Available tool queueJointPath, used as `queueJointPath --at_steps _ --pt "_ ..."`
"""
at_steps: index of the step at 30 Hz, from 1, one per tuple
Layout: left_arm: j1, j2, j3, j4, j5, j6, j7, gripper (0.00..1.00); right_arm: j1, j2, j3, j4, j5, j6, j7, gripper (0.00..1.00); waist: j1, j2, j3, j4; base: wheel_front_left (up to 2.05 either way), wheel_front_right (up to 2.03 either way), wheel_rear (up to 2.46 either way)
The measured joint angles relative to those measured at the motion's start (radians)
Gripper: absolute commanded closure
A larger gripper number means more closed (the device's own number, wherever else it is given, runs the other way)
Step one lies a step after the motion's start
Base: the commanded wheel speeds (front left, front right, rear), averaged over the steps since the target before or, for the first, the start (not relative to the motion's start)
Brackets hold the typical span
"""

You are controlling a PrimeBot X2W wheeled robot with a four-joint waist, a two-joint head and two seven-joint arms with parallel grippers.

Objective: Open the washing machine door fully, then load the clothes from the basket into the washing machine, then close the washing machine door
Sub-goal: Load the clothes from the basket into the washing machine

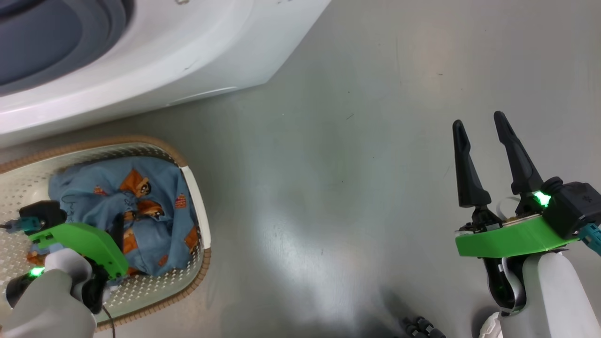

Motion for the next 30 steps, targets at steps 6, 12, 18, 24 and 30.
queueJointPath --at_steps 6,12,18,24,30 --pt "-0.026 0.007 -0.023 0.05 0.0 0.0 -0.011 0.0 -0.018 0.0 -0.008 -0.022 0.0 0.0 0.0 0.0 0.0 0.0 0.016 -0.007 0.0 0.0 0.0" --pt "-0.052 0.004 -0.057 0.053 0.005 0.0 -0.041 1.0 -0.018 0.0 -0.025 -0.032 0.001 0.0 0.0 0.0 0.0 0.0 0.031 -0.009 0.0 0.0 0.0" --pt "-0.05 -0.01 -0.075 0.053 -0.015 0.0 -0.053 1.0 -0.018 0.0 -0.028 -0.031 0.002 0.0 0.0 0.0 0.0 0.0 0.018 -0.006 0.0 0.0 0.0" --pt "-0.035 -0.012 -0.093 0.049 -0.033 0.0 -0.1 1.0 -0.016 0.0 -0.03 -0.02 0.003 0.0 0.0 0.0 0.0 -0.0001 -0.02 0.003 0.0 0.0 0.0" --pt "0.024 -0.019 -0.118 0.023 -0.055 0.0 -0.189 1.0 -0.011 0.0 -0.03 -0.003 0.002 0.0 0.0 0.0 0.0 0.0 -0.075 0.026 0.0 0.0 0.0"
